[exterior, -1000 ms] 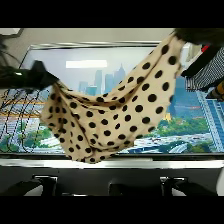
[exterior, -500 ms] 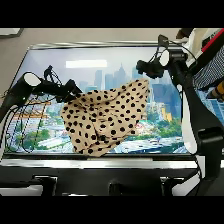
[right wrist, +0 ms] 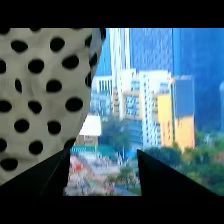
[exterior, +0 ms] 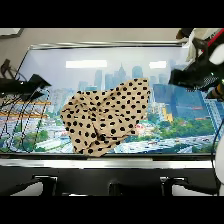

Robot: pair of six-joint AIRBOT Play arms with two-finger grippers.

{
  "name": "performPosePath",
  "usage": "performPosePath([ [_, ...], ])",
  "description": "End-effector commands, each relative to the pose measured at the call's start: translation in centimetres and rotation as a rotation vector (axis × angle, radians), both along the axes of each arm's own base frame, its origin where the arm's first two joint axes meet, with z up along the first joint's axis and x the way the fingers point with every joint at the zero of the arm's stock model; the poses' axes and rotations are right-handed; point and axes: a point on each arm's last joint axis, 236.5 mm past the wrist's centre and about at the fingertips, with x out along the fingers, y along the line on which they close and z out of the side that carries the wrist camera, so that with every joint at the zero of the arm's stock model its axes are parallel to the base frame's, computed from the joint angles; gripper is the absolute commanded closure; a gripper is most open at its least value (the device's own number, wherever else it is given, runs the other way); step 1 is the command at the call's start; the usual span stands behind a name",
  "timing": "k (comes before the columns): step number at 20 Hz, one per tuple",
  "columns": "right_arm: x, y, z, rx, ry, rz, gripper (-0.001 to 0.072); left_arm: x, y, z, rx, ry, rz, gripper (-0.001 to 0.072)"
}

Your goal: Fold the clothes and pants, and hang the long-sleeved shirts on hangers.

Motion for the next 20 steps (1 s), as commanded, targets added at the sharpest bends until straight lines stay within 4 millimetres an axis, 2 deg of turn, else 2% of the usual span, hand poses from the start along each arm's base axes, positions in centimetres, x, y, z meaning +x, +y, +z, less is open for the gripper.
performPosePath([
  [1,-10.2,3.1,-6.4,0.228,0.188,-0.030,0.0211,-5.7,2.9,-3.5,0.048,0.088,0.061,0.0074],
  [4,-17.5,10.9,-12.8,0.491,0.289,-0.086,0.0212,-9.6,0.0,-8.6,-0.041,0.204,0.036,0.0074],
  [6,-20.4,14.7,-15.7,0.590,0.323,-0.128,0.0212,-10.8,-1.2,-10.4,-0.062,0.250,0.016,0.0074],
  [8,-21.9,17.5,-17.9,0.613,0.330,-0.136,0.0212,-10.7,-1.6,-10.7,-0.053,0.242,0.000,0.0074],
  [10,-22.0,19.5,-19.0,0.577,0.294,-0.105,0.0213,-10.2,-1.7,-10.6,-0.043,0.220,-0.005,0.0074],
  [14,-21.2,22.5,-20.9,0.605,0.294,-0.180,0.0229,-10.1,-1.5,-10.6,-0.036,0.215,-0.002,0.0075],
  [20,-17.8,24.7,-21.3,0.645,0.234,-0.159,0.0232,-10.1,-1.4,-10.6,-0.033,0.215,-0.002,0.0075],
])
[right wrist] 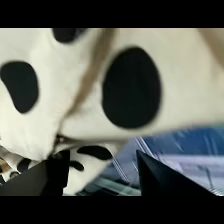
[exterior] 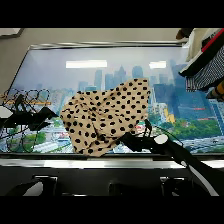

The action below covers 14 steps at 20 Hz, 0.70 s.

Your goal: Fold the clothes and pants, and hang the long-sleeved shirts on hangers.

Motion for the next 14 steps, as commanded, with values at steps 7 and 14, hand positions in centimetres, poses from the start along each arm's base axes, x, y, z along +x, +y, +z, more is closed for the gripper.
performPosePath([
  [7,0.7,1.3,1.9,0.003,-0.053,0.074,0.0693,-0.8,-0.6,-2.2,-0.023,0.079,-0.047,-0.0013],
  [14,-2.3,-3.1,5.3,-0.171,-0.073,0.105,0.0692,1.6,-3.2,-6.0,-0.153,0.060,-0.117,-0.0013],
])
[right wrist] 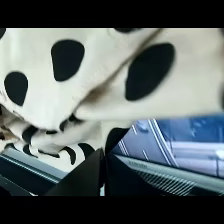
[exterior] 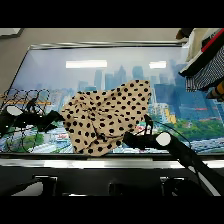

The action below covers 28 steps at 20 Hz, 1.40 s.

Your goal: Fold the clothes and pants, and hang the long-sleeved shirts on hangers.

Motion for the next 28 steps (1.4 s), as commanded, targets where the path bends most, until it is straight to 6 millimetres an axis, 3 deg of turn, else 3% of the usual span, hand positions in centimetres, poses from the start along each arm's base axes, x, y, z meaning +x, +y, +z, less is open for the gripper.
performPosePath([
  [1,-1.0,-2.6,1.3,-0.095,-0.014,-0.025,0.0692,1.5,-1.1,-1.3,-0.068,-0.021,0.011,-0.0013],
  [5,-0.7,-3.7,3.0,-0.114,-0.053,-0.070,0.0692,1.0,-1.8,-3.2,-0.084,0.034,0.002,0.0012],
  [6,-0.7,-3.7,3.3,-0.108,-0.059,-0.074,0.0692,0.9,-2.4,-3.5,-0.090,0.045,-0.005,0.0172],
  [8,-0.4,-3.7,4.1,-0.110,-0.082,-0.067,0.0692,0.9,-3.5,-3.5,-0.103,0.048,-0.023,0.0687],
  [10,1.4,-4.6,6.3,-0.172,-0.167,-0.054,0.0692,2.5,-4.1,-1.6,-0.133,-0.005,-0.011,0.0693],
  [11,3.1,-6.0,8.3,-0.247,-0.238,-0.066,0.0692,4.3,-4.0,0.5,-0.138,-0.070,-0.002,0.0693],
  [13,7.1,-10.3,14.4,-0.415,-0.401,-0.166,0.0692,8.7,-3.3,7.3,-0.115,-0.260,-0.009,0.0695],
  [16,11.5,-15.0,27.3,-0.453,-0.665,-0.318,0.0692,13.6,-2.6,22.7,-0.073,-0.618,-0.014,0.0694],
  [18,12.4,-17.6,36.3,-0.475,-0.867,-0.369,0.0692,14.0,-2.5,33.5,-0.048,-0.852,-0.015,0.0694],
  [20,11.4,-20.2,44.7,-0.504,-1.047,-0.431,0.0691,12.0,-2.4,42.9,-0.045,-1.042,0.006,0.0694],
  [21,10.2,-21.0,48.4,-0.498,-1.127,-0.469,0.0691,10.5,-2.6,46.6,-0.046,-1.117,0.010,0.0694],
  [23,7.3,-21.4,53.1,-0.454,-1.211,-0.502,0.0691,6.5,-3.2,52.5,-0.049,-1.247,0.011,0.0693],
  [25,3.7,-20.0,54.5,-0.421,-1.219,-0.416,0.0691,2.0,-3.9,56.4,-0.043,-1.346,0.003,0.0693],
  [28,-2.9,-17.4,55.2,-0.323,-1.213,-0.274,0.0691,-5.0,-4.4,59.8,0.031,-1.458,-0.008,0.0693],
])
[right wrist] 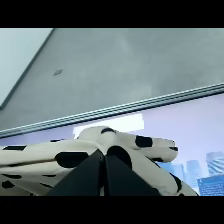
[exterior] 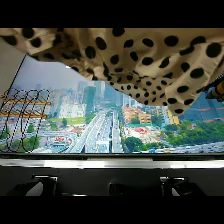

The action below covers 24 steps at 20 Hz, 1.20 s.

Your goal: Fold the clothes and pants, and hang the long-sleeved shirts on hangers.

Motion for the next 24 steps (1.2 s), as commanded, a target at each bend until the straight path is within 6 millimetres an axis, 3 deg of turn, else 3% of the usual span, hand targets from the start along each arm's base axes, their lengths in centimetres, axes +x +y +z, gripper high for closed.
performPosePath([
  [1,-7.8,2.6,1.6,-0.008,-0.010,0.166,0.0691,-8.4,-0.4,4.8,0.037,-0.141,0.048,0.0693],
  [3,-9.5,2.8,2.4,0.064,-0.030,0.183,0.0691,-11.0,0.5,5.6,0.023,-0.157,0.113,0.0693],
  [5,-8.1,3.0,2.2,0.109,-0.009,0.178,0.0691,-11.4,1.1,5.4,0.006,-0.137,0.143,0.0693],
  [8,-0.9,4.4,-2.1,0.158,0.183,0.161,0.0691,-7.5,1.6,2.4,-0.002,-0.035,0.138,0.0693],
  [10,5.2,5.5,-6.4,0.159,0.330,0.148,0.0691,-2.7,2.3,-1.4,-0.013,0.084,0.138,0.0693],
  [13,14.5,6.7,-13.4,0.138,0.490,0.113,0.0691,6.3,2.5,-7.9,0.019,0.209,0.118,0.0693],
  [16,22.8,7.9,-19.5,0.158,0.542,0.088,0.0691,15.7,1.8,-14.1,-0.034,0.268,0.131,0.0693],
  [19,29.4,9.0,-27.1,0.205,0.612,0.055,0.0691,23.1,-0.1,-24.2,-0.050,0.401,0.130,0.0693],
  [21,31.6,10.2,-33.6,0.229,0.724,0.058,0.0690,25.4,-2.1,-32.2,-0.029,0.540,0.099,0.0693],
  [24,32.9,11.4,-42.5,0.249,0.884,0.057,0.0661,26.3,-4.8,-41.4,-0.022,0.715,0.047,0.0690],
])
